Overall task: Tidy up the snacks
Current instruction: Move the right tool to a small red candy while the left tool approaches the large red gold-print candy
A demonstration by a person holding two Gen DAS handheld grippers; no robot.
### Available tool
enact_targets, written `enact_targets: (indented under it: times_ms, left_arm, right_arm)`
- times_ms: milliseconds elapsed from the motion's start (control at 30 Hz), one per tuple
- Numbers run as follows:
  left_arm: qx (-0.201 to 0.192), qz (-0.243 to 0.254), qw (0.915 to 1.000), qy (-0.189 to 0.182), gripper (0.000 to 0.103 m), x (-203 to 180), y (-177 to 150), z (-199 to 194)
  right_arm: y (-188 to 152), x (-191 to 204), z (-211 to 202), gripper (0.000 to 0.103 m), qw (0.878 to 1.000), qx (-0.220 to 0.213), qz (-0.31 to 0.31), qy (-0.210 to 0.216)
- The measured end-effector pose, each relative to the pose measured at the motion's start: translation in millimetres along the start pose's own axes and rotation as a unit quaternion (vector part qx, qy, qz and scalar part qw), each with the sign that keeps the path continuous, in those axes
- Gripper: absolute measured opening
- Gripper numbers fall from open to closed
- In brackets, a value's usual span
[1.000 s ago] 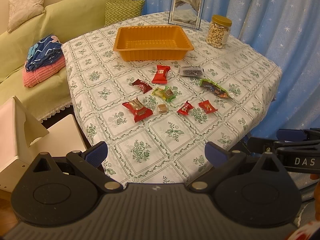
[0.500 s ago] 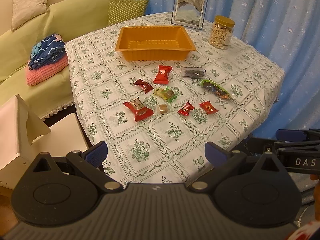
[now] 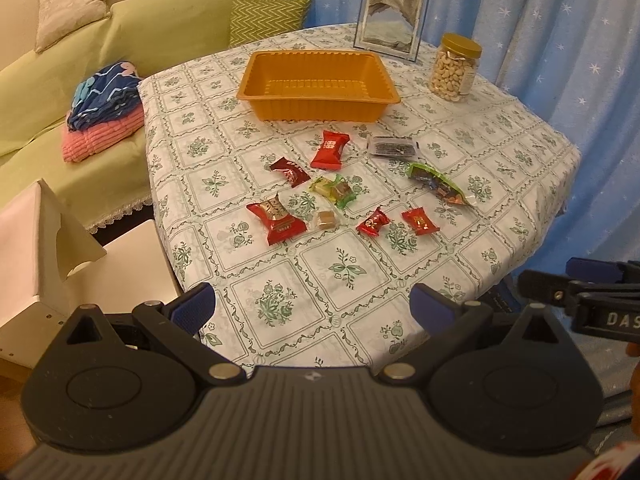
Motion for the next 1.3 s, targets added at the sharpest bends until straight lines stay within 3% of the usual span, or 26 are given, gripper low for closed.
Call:
enact_targets:
  times_ms: [100, 433, 600, 767, 1000, 1133, 1300]
  left_arm:
    - [0.002, -0.012, 0.9999, 0.009, 0.103, -0.7, -2.0, 5.0]
    - [-0.022, -0.030, 0.9978, 0.056, 0.102, -14.2, -10.8, 18.7]
    - [-0.010, -0.044, 0.9974, 0.057, 0.097, -18.3, -14.5, 31.0]
    - [-0.003, -0.045, 0.9969, 0.064, 0.095, -18.1, -14.5, 44.6]
    - [-0.014, -0.034, 0.9977, 0.057, 0.092, -15.2, -4.0, 66.9]
    - [-0.017, -0.018, 0.9984, 0.051, 0.091, -13.1, 5.7, 82.7]
    - [-0.012, -0.014, 0.9988, 0.046, 0.090, -2.4, 15.3, 99.9]
  right_arm:
    - [3.6, -10.7, -3.1, 0.082, 1.000, -0.022, -0.003, 0.012]
    - [11.4, -58.4, 4.3, 0.082, 0.999, -0.035, -0.001, 0.035]
    - [18.6, -83.7, 6.2, 0.082, 0.995, -0.052, 0.041, 0.072]
    - [24.6, -90.5, 21.6, 0.082, 0.998, -0.036, 0.017, 0.039]
    - [28.4, -88.3, 45.5, 0.081, 0.999, -0.020, -0.006, 0.043]
    - [30.2, -72.1, 65.1, 0.059, 0.998, -0.013, -0.038, 0.038]
    - [37.1, -53.4, 94.2, 0.048, 0.998, 0.005, -0.052, 0.041]
Point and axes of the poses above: each gripper's, at about its wrist camera, not at the fingertips, and z roughly the way its jaws point, x to its left, y to its top, the point moved 1 cm from there along z, roughly the way its jaws point, and after that the axes turned 14 degrees about z, right-handed, at the moved point
